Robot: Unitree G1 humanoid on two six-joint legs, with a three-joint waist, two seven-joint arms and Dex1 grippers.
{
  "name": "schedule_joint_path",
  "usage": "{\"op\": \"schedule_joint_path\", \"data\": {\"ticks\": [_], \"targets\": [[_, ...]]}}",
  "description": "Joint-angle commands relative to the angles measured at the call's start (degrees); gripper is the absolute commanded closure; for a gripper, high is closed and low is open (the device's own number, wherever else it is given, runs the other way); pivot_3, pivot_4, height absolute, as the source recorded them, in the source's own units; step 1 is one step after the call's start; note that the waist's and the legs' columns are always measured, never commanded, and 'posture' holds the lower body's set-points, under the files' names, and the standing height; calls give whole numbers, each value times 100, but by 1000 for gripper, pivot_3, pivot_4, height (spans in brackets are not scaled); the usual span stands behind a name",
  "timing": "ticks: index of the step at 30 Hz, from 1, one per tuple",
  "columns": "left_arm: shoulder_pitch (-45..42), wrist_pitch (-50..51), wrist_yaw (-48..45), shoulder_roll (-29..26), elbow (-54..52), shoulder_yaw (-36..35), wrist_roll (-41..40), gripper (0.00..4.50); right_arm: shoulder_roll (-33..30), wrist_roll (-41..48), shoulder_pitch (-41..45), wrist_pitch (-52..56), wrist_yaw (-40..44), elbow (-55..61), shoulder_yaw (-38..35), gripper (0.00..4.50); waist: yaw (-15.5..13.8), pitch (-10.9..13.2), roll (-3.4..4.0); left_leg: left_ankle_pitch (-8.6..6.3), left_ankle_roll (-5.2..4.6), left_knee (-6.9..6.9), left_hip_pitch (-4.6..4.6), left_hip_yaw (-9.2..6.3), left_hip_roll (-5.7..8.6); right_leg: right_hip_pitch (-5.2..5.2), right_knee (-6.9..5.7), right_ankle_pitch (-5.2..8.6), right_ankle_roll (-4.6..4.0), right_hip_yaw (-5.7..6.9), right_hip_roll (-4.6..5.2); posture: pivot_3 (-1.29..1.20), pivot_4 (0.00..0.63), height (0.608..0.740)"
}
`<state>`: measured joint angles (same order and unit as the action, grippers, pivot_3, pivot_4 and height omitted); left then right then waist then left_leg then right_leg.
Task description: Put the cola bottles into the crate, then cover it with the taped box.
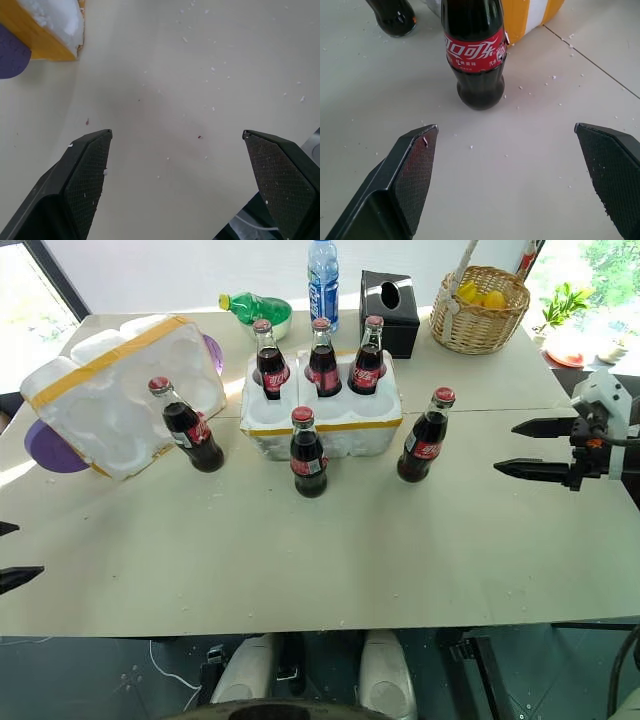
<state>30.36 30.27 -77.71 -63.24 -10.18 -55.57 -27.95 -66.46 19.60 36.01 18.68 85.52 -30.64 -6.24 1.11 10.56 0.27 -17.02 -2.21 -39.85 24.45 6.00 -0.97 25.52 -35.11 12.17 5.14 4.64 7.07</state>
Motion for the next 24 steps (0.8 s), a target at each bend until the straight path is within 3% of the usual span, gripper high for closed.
{"op": "schedule_joint_path", "data": {"ticks": [1, 24], "targets": [[-16, -21, -1, 88, -164, -115, 66, 113, -56, 30, -13, -74, 9, 40, -205, 0, 1, 0, 0, 0, 0, 0, 0, 0, 0, 0, 0, 0, 0, 0, 0, 0, 150, 740], [-161, 578, 80, 247, -419, -148, -19, 113, 80, 123, -327, -92, -184, 142, -426, 0, -1, 0, 0, 25, 6, -1, -2, 2, 1, -13, -8, 0, 1, 0, -13, 0, 150, 740]]}}
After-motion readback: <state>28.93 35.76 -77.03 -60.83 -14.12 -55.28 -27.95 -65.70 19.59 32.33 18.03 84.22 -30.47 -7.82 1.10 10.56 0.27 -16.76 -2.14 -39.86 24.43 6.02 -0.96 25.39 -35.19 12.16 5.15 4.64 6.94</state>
